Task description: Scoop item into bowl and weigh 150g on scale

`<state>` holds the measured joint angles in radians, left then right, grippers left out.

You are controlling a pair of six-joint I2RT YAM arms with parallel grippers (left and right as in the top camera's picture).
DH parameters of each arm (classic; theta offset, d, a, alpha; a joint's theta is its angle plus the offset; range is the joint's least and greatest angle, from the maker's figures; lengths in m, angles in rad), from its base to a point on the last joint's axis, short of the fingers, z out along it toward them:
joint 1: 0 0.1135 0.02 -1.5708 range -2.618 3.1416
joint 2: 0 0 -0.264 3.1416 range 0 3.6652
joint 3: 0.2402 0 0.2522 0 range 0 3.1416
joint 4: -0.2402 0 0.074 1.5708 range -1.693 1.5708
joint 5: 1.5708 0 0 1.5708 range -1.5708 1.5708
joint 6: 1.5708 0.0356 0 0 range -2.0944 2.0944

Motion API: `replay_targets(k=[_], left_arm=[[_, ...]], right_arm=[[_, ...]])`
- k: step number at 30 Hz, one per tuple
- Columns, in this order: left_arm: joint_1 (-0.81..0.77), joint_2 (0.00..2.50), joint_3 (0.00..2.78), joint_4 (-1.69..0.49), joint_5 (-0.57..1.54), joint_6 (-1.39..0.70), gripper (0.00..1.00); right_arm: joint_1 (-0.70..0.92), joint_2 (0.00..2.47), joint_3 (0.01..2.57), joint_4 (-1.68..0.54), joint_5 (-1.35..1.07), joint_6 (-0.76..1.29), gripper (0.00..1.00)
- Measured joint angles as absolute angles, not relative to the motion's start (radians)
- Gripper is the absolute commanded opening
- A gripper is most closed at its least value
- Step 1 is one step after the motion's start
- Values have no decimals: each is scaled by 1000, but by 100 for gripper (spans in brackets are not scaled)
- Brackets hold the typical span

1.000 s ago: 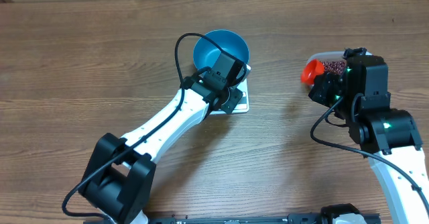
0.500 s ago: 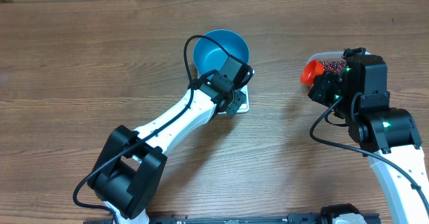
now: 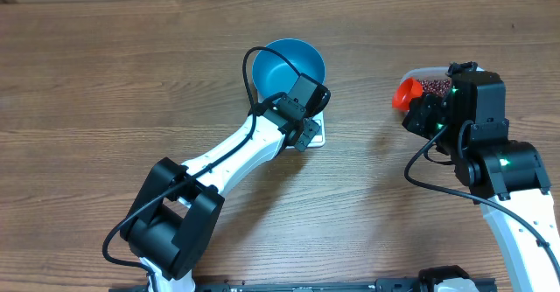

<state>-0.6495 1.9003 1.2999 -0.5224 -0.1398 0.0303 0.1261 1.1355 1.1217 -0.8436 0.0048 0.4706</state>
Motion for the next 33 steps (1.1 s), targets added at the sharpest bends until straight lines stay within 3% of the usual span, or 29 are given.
replay_targets(k=[33], left_arm=[[-709, 1900, 1293, -524, -173, 30, 4]], right_arm=[[126, 1135, 1122, -831, 4, 470, 4]])
